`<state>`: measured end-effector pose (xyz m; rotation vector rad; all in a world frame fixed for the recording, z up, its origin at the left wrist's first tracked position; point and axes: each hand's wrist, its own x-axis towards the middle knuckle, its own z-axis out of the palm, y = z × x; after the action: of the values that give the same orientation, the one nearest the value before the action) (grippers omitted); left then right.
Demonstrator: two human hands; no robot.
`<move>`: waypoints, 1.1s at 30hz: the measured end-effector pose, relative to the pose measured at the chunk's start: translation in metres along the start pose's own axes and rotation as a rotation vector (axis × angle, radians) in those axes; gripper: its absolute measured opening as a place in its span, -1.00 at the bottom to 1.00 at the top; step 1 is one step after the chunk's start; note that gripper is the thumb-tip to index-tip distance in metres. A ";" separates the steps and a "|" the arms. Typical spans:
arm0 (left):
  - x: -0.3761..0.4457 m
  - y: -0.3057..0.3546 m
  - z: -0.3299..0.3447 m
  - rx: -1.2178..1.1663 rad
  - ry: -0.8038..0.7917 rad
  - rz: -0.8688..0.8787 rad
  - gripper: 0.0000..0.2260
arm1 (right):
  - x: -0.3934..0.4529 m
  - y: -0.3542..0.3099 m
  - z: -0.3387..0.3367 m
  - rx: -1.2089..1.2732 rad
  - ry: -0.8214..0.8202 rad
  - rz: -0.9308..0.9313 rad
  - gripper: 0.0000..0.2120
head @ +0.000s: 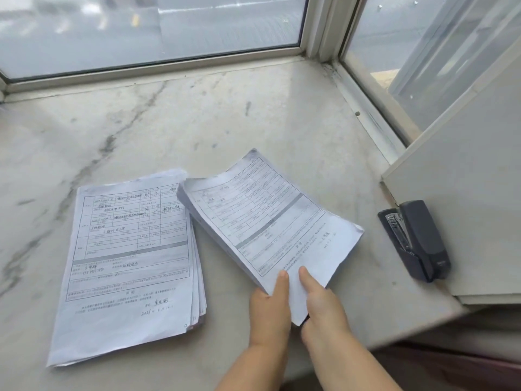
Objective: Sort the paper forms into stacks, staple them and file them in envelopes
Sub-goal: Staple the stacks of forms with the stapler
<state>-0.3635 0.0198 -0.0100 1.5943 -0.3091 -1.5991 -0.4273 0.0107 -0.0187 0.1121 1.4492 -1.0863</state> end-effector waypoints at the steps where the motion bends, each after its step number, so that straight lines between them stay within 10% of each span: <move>1: 0.004 0.001 -0.004 0.013 -0.006 -0.027 -0.90 | 0.005 0.001 -0.004 -0.044 0.025 -0.032 -0.91; 10: 0.059 0.096 -0.064 -0.123 -0.054 0.007 -0.74 | 0.013 -0.053 -0.058 -0.129 -0.161 -0.104 -0.58; 16: 0.049 0.160 -0.110 0.236 -0.589 0.100 -0.38 | 0.010 -0.106 -0.060 -0.181 -0.405 -0.246 -0.71; 20: 0.056 0.156 -0.100 0.394 -0.355 0.341 -0.52 | 0.006 -0.128 -0.062 -0.383 -0.451 -0.369 -0.27; 25: 0.063 0.136 -0.066 0.405 -0.250 0.531 -0.86 | -0.005 -0.129 -0.064 -0.519 -0.286 -0.636 -0.66; 29: 0.073 0.132 -0.068 0.452 -0.316 0.497 -0.85 | -0.001 -0.127 -0.075 -0.645 -0.149 -0.556 -0.94; 33: 0.096 0.128 -0.076 0.487 -0.427 0.376 -0.54 | 0.018 -0.106 -0.063 -0.427 -0.308 -0.564 -0.54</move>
<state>-0.2308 -0.0972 -0.0025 1.4010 -1.2305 -1.6210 -0.5456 -0.0159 0.0106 -0.7758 1.4280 -1.1447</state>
